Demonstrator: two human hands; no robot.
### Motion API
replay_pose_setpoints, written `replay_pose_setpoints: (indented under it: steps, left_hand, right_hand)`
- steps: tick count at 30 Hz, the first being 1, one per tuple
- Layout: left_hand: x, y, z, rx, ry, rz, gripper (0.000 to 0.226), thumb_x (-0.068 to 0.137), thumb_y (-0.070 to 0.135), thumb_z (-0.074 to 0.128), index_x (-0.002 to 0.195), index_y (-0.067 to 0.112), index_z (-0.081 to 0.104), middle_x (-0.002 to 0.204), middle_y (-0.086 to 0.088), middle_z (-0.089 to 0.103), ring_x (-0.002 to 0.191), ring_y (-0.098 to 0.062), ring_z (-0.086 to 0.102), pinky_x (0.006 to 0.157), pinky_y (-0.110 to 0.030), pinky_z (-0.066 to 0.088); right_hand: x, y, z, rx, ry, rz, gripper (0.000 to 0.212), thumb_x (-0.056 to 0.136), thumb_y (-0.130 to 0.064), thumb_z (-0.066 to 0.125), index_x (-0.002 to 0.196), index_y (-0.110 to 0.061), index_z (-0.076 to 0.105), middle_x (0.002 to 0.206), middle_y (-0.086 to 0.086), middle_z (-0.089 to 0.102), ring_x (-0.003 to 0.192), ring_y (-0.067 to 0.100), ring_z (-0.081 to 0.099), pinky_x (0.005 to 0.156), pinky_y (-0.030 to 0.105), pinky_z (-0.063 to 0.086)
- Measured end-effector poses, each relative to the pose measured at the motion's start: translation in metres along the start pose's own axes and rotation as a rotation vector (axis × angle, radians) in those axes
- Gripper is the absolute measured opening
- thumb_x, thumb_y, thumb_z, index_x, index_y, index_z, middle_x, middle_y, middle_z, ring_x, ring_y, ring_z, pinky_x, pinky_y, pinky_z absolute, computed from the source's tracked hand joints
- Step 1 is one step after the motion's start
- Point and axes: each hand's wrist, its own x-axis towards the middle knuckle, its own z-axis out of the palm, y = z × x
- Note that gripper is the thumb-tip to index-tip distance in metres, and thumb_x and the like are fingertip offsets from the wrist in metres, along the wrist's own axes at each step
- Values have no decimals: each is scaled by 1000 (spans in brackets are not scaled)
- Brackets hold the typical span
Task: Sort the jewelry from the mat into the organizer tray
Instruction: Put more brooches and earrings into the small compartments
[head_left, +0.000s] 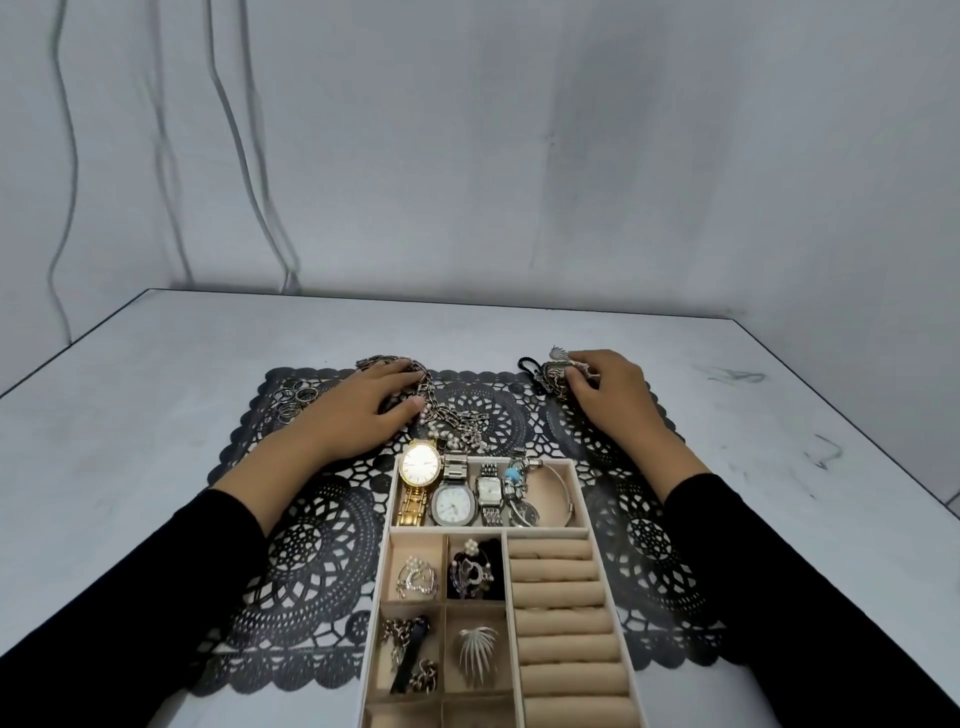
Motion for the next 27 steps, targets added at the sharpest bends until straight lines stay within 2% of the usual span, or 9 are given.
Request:
replay_pose_setpoints:
  steps: [4, 7, 10, 14, 17, 21, 25, 27]
  left_hand:
    - [7, -3, -2, -30, -1, 23, 53, 96, 57, 43, 145, 38, 40, 158, 13, 27, 145, -13, 27, 118, -44, 25]
    - [9, -6, -3, -57, -12, 32, 57, 92, 65, 41, 144, 41, 41, 157, 14, 29, 145, -11, 27, 118, -46, 26]
    - [8, -5, -1, -32, 3, 34, 53, 95, 60, 41, 145, 41, 39, 158, 16, 27, 145, -9, 25, 118, -46, 27]
    - [8, -4, 1, -13, 19, 42, 53, 96, 58, 40, 146, 39, 39, 158, 15, 27, 146, -9, 24, 118, -46, 28]
    - [8, -5, 2, -23, 22, 38, 52, 96, 58, 40, 145, 40, 39, 158, 16, 27, 146, -8, 24, 117, -47, 29]
    - [7, -3, 2, -38, 34, 29, 50, 96, 57, 42, 144, 41, 41, 157, 17, 29, 146, -8, 23, 117, -46, 28]
    - [7, -3, 1, -32, 39, 23, 51, 96, 58, 41, 144, 41, 41, 157, 16, 29, 145, -8, 25, 117, -45, 29]
    - [7, -3, 2, -34, 36, 20, 51, 96, 58, 41, 143, 41, 41, 157, 16, 29, 146, -8, 24, 117, -45, 28]
  right_hand:
    - [19, 3, 7, 31, 1, 22, 29, 94, -25, 58, 116, -9, 67, 119, 9, 65, 113, 22, 56, 96, 22, 35]
    - [32, 7, 13, 35, -30, 18, 30, 94, -28, 58, 118, -14, 67, 120, 7, 65, 113, 19, 56, 93, 19, 33]
    - [41, 7, 16, 58, -61, 2, 28, 93, -27, 59, 118, -18, 68, 120, 3, 66, 112, 16, 56, 93, 16, 32]
    - [47, 6, 19, 94, -104, 9, 20, 90, -26, 63, 106, -21, 73, 110, -3, 70, 101, 10, 59, 91, 17, 39]
    - [50, 5, 21, 106, -99, 22, 15, 87, -22, 66, 99, -18, 75, 102, -4, 71, 91, 6, 59, 80, 10, 39]
    - [51, 5, 21, 128, -88, 39, 14, 86, -20, 67, 96, -16, 76, 99, -2, 72, 92, 8, 61, 84, 15, 41]
    - [52, 7, 20, 175, -55, 72, 15, 87, -17, 65, 97, -17, 76, 98, -3, 72, 91, 5, 59, 69, -4, 34]
    - [54, 10, 18, 190, -24, 88, 17, 88, -14, 63, 100, -16, 75, 103, -2, 72, 93, 4, 58, 69, -7, 32]
